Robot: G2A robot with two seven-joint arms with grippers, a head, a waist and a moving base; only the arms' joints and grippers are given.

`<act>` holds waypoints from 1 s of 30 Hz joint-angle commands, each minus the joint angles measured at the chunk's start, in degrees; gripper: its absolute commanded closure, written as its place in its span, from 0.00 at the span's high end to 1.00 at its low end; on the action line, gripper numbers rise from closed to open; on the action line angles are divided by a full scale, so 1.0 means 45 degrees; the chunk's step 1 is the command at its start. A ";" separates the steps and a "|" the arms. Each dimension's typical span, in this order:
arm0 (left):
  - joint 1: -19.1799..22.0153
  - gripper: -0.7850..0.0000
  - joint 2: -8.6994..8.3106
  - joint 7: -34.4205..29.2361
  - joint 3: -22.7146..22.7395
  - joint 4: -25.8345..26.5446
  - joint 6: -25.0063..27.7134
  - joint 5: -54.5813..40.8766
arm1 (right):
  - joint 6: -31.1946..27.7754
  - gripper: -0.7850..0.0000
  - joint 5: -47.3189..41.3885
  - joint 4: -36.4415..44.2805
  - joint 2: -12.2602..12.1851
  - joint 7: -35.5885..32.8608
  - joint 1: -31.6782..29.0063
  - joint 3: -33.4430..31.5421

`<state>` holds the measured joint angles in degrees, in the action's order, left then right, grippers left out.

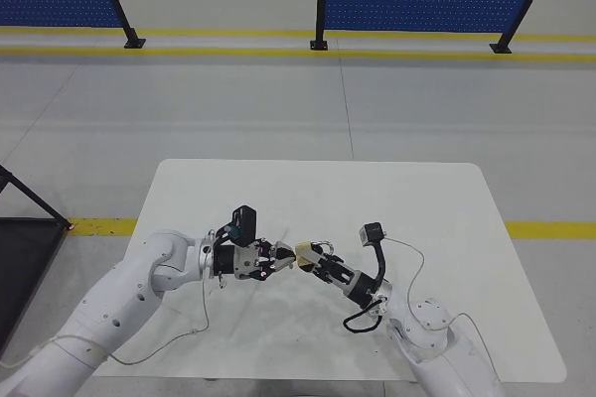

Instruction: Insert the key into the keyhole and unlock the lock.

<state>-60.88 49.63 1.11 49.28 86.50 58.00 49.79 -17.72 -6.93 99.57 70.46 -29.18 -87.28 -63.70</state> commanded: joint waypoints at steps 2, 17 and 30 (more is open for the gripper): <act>-0.0011 0.00 -0.0007 0.0546 0.0065 0.0036 0.0000 0.0690 | -0.0001 0.00 -0.0001 0.0000 0.0000 0.0001 0.0000 -0.0001; -0.0323 0.00 0.0119 0.3081 0.0424 0.0305 -0.0154 0.4062 | -0.0001 0.00 -0.0001 0.0000 0.0000 0.0001 0.0000 -0.0001; -0.0570 1.00 0.0224 0.3952 0.0666 0.0109 -0.0101 0.4677 | -0.0001 0.00 -0.0001 0.0000 0.0000 0.0001 0.0000 -0.0001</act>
<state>-63.41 50.64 19.21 52.10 87.19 57.43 71.10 -17.73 -6.93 99.58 70.46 -29.18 -87.28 -63.70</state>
